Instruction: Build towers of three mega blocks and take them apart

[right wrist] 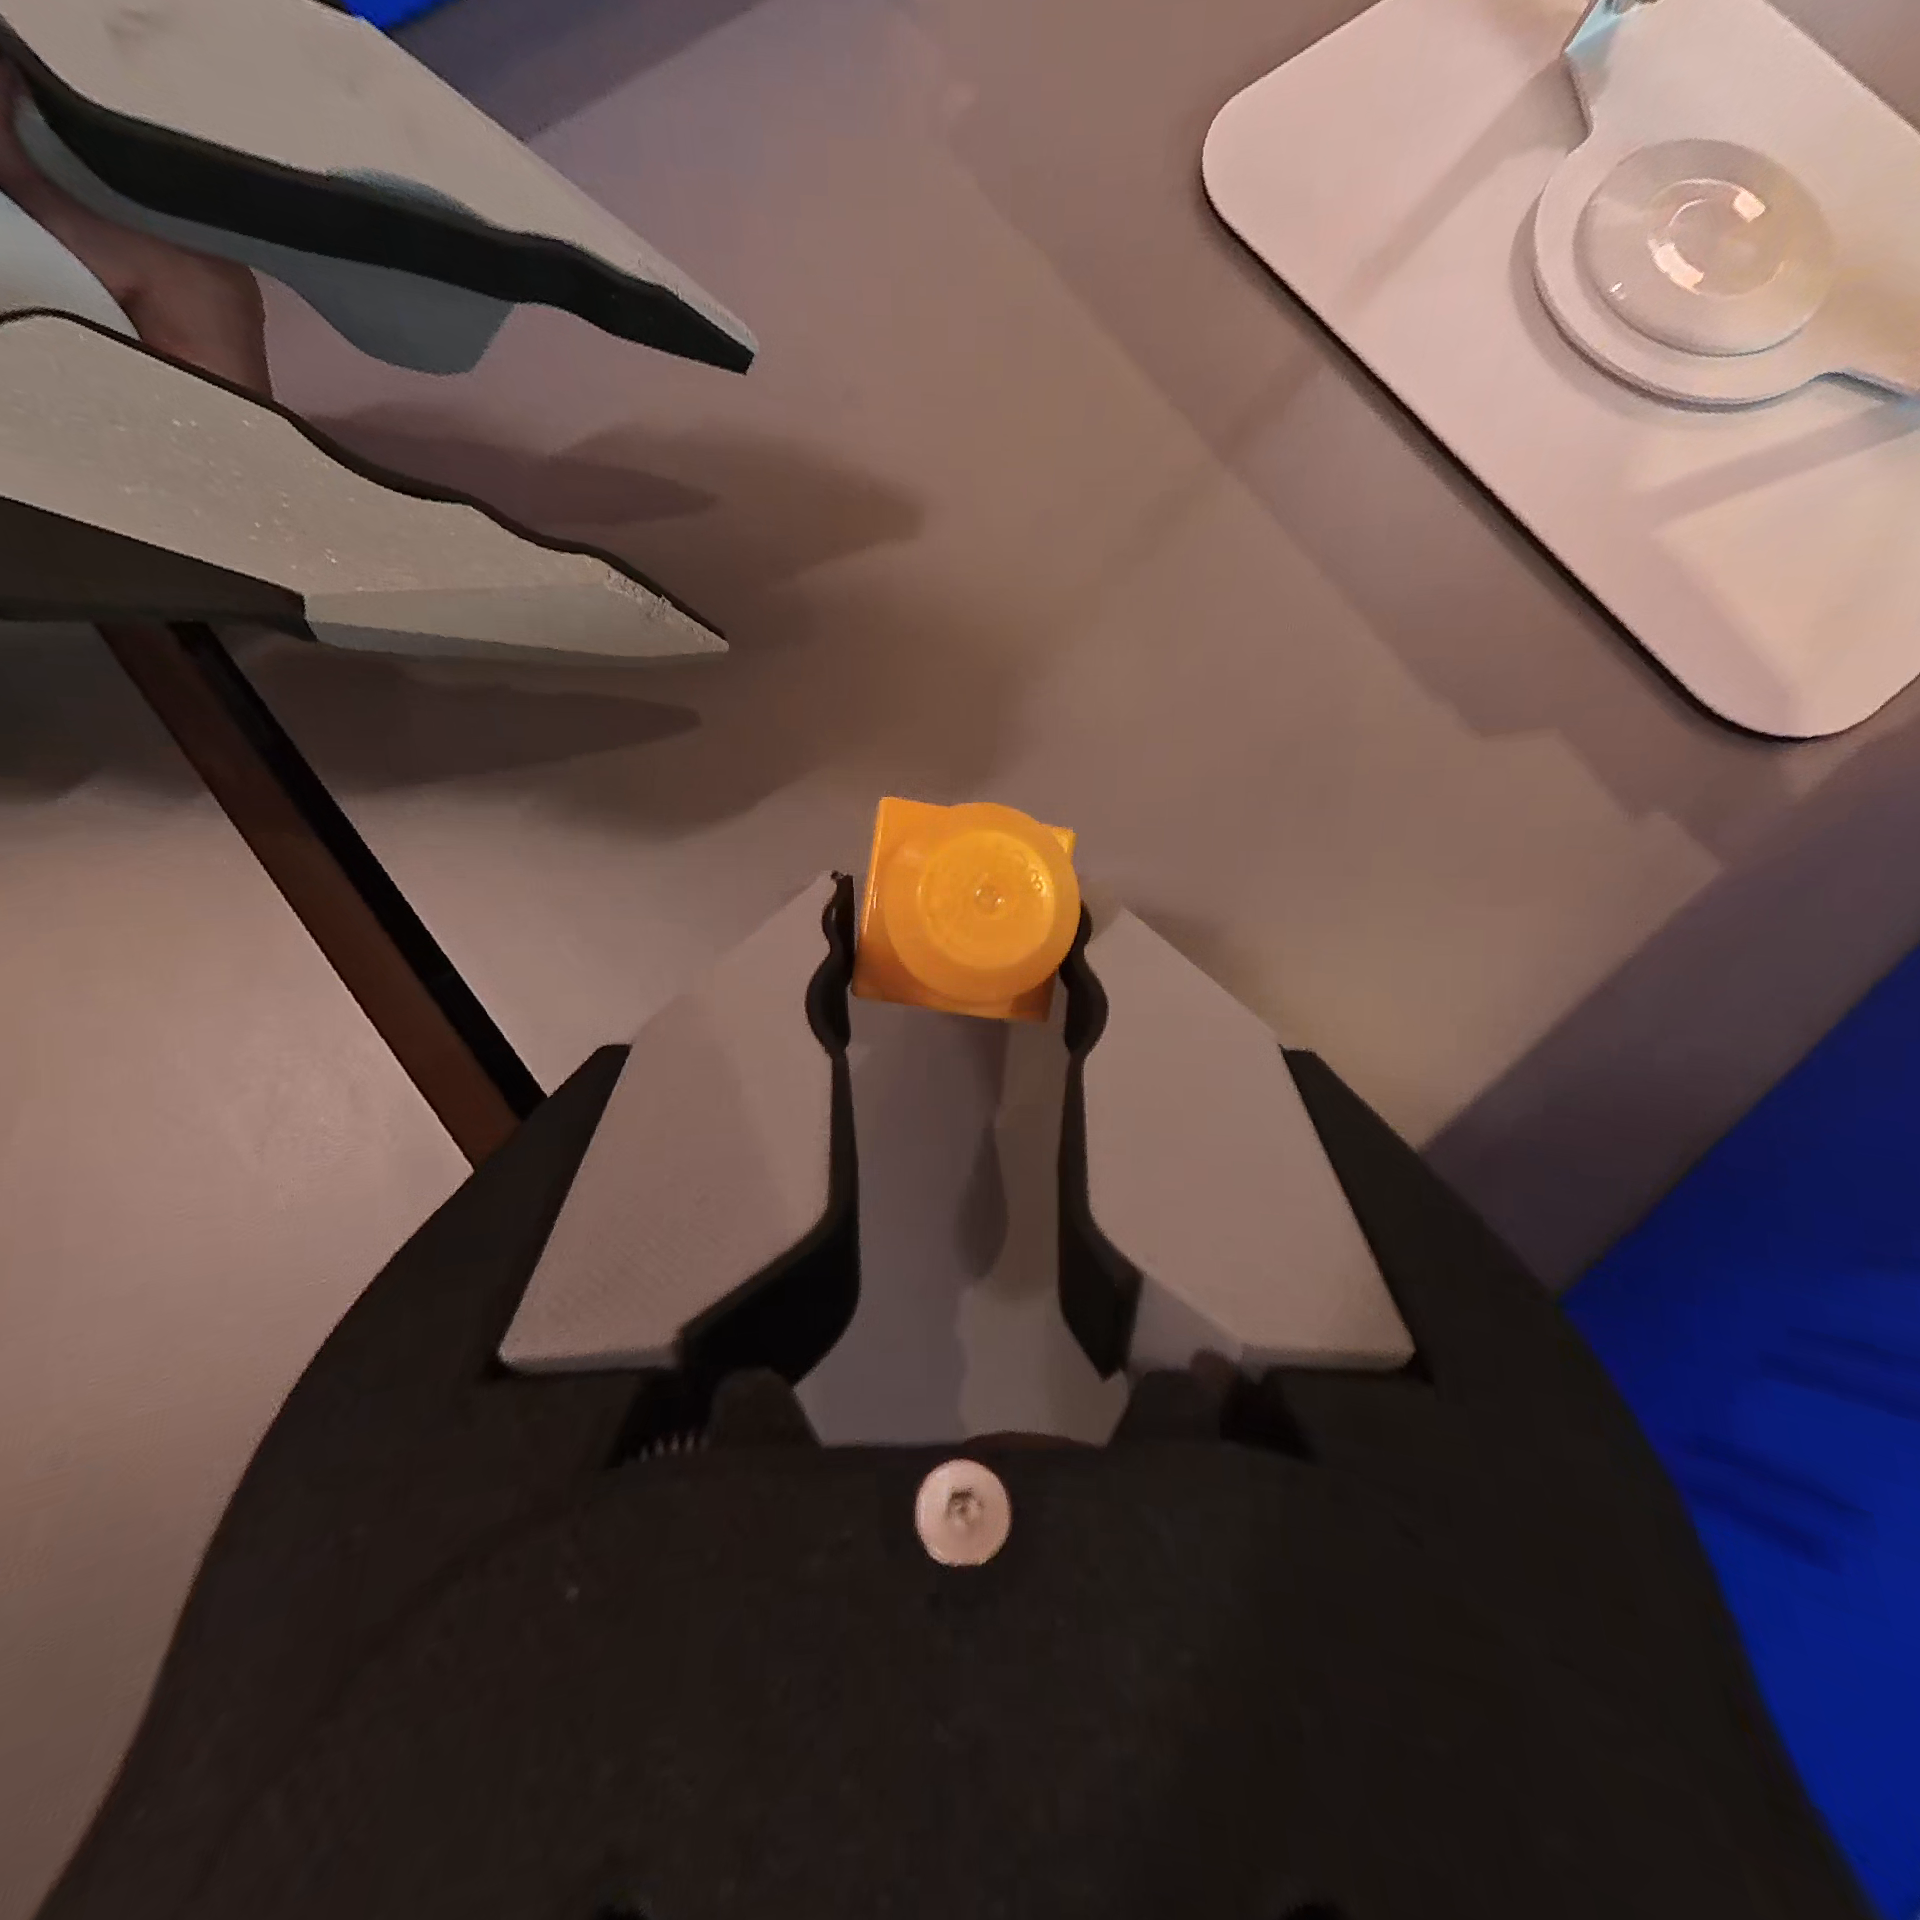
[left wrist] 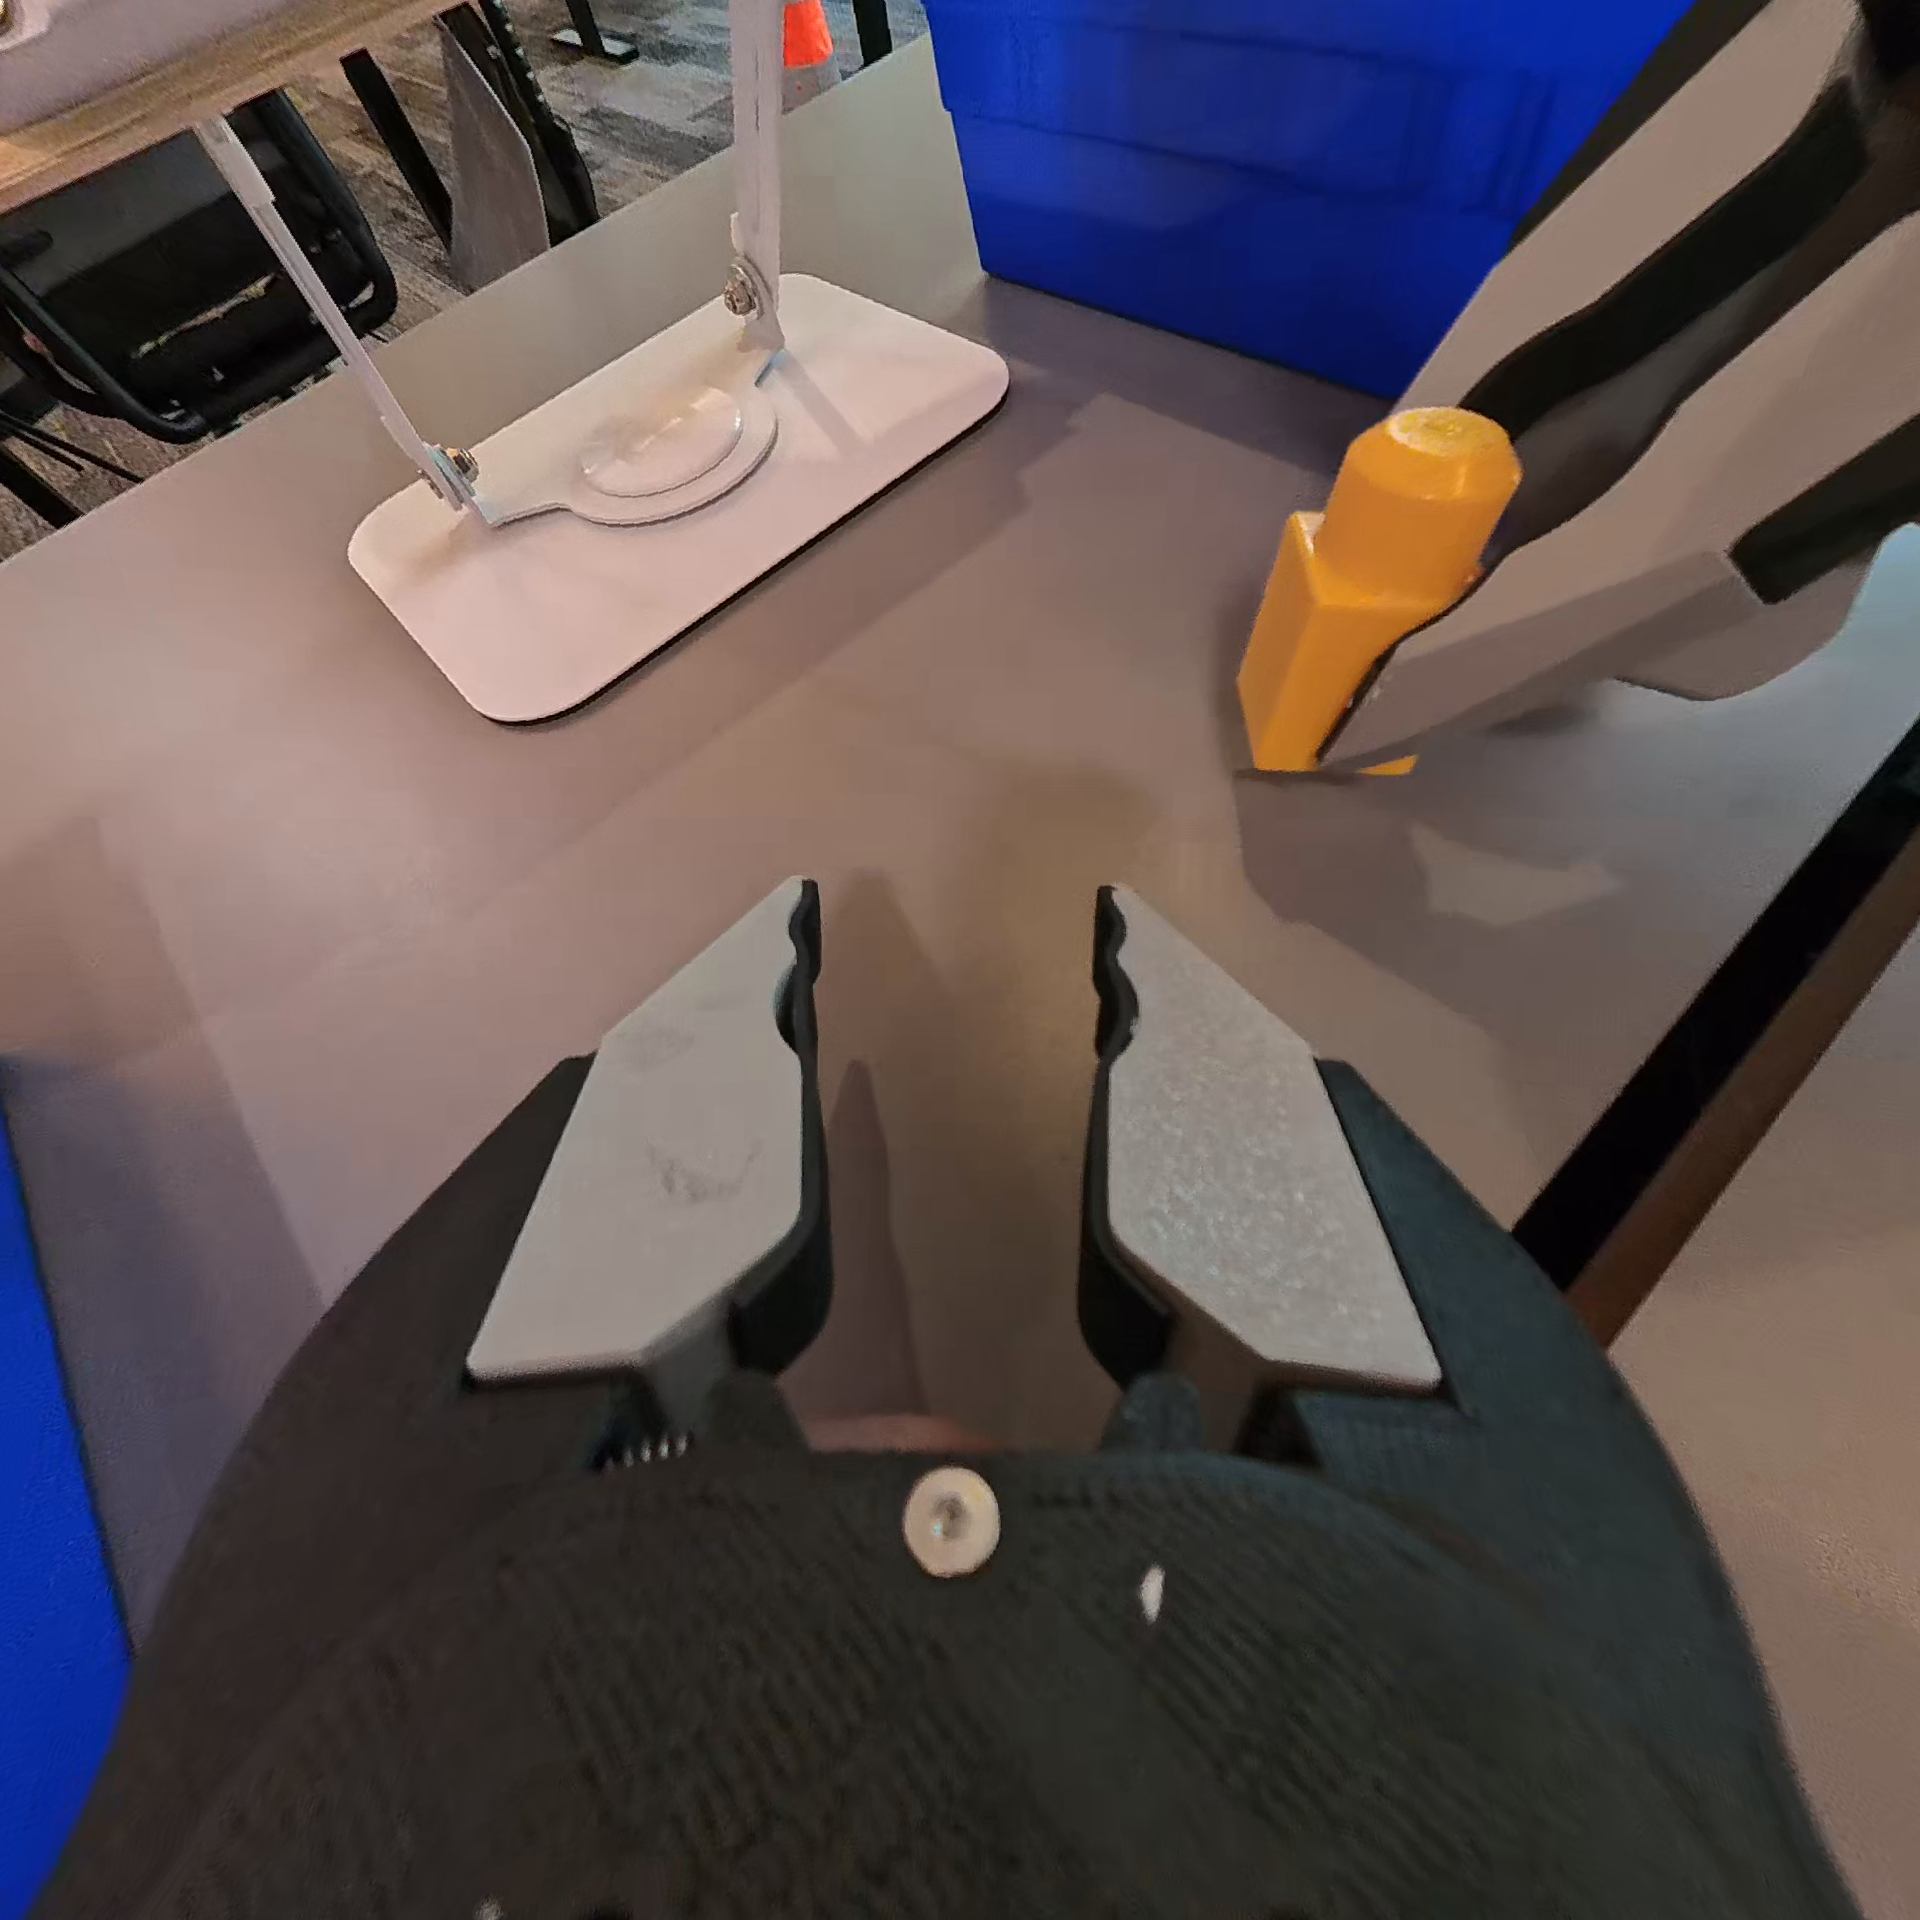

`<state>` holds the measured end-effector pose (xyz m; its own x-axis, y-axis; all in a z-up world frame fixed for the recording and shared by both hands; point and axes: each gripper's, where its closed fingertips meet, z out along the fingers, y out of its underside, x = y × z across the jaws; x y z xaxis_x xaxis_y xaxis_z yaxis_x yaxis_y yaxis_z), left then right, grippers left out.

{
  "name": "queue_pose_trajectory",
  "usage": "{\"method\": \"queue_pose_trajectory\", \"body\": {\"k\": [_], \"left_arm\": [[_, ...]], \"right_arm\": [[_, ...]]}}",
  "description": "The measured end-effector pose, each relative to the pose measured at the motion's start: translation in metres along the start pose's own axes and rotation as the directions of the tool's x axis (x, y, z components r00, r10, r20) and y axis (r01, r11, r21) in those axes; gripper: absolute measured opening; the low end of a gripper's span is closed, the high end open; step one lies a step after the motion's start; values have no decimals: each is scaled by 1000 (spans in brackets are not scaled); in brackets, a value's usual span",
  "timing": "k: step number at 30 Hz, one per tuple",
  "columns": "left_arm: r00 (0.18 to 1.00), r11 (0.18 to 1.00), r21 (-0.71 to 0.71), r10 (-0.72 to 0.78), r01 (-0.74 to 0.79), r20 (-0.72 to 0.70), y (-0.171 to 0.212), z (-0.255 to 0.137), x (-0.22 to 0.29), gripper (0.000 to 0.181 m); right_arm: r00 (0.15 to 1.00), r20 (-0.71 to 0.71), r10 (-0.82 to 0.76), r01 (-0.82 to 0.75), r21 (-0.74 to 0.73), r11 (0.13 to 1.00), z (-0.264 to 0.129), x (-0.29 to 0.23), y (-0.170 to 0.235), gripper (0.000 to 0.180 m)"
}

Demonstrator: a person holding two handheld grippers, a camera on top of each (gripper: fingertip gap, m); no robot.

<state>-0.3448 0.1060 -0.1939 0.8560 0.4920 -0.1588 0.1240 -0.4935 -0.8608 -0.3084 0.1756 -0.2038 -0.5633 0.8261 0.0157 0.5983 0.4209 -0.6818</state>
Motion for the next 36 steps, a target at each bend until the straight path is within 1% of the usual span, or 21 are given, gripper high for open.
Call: {"method": "queue_pose_trajectory", "body": {"k": [7,12,27,36], "left_arm": [[1000,1000,6,-14,14,2,-1,-1,-2,51],[1000,1000,4,-9,9,3,0,-1,-1,51],[1000,1000,-2,-9,9,2,1,0,-1,51],[1000,1000,-6,-8,8,2,1,0,-1,51]], "right_arm": [[1000,12,-5,6,-80,997,12,-4,15,37],[1000,7,-14,15,-91,996,16,-4,17,34],[999,-14,-42,41,-45,998,13,-6,8,37],[999,-19,-42,42,6,999,8,-6,-1,47]]}}
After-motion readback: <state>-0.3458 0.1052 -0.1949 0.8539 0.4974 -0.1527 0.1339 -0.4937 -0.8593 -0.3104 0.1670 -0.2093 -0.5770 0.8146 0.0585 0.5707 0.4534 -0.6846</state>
